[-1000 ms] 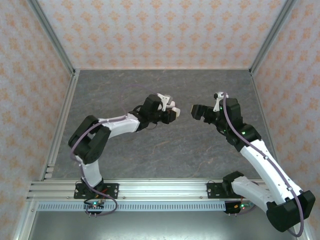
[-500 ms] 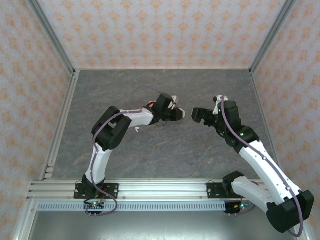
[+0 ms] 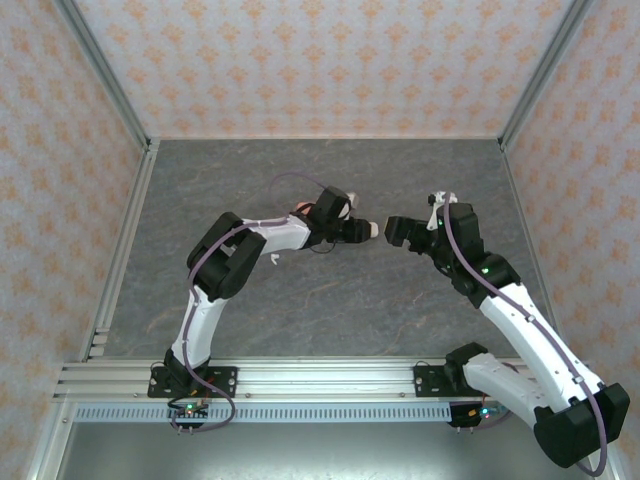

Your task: Insert wireless bluetooth earbuds into charging case

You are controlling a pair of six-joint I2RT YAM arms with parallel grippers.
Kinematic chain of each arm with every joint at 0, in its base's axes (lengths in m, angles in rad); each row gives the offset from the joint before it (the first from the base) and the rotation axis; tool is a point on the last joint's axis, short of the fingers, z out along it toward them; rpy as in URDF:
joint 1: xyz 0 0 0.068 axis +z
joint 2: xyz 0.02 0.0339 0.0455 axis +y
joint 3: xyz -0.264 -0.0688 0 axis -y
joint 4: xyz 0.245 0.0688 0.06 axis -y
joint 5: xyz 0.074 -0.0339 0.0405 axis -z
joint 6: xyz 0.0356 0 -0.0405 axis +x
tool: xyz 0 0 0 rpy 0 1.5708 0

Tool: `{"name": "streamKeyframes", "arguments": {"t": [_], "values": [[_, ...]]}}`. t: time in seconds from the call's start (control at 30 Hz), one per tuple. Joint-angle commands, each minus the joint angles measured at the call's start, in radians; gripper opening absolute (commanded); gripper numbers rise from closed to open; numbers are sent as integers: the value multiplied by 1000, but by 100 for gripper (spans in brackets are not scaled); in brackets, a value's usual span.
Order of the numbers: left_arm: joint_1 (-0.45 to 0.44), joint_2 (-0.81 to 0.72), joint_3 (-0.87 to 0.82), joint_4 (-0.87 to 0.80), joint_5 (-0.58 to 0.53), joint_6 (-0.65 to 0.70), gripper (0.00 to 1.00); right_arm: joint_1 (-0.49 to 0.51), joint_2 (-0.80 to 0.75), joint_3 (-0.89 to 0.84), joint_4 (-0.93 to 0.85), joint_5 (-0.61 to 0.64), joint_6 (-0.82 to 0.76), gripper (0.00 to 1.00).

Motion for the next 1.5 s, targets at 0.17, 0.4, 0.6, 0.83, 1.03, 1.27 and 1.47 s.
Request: {"name": "streamKeyframes", "arguments": {"t": [0.17,0.4,0.6,0.83,1.03,1.27,1.47], "values": [[5,-234,-58,-67,-73,91,57,-4,-4,0,-35,-51,-11,99],[97,-437,-239,-13,-64,70,60,70,107,59,-38,-11,-39,99],[255,-635,-461,15,-46,39,65,220,362,211,-38,38,-112,99],[467,-868,-643,-61,-14,63,74,349,731,471,-70,60,-238,100],[653,-981,-739,-116,57,64,77,402,1010,726,-137,48,-353,95],[714,-1051,-774,-174,65,92,78,420,1286,995,-206,4,-426,87],[723,-1081,-789,-189,66,88,79,423,1462,1206,-268,20,-444,86]]}}
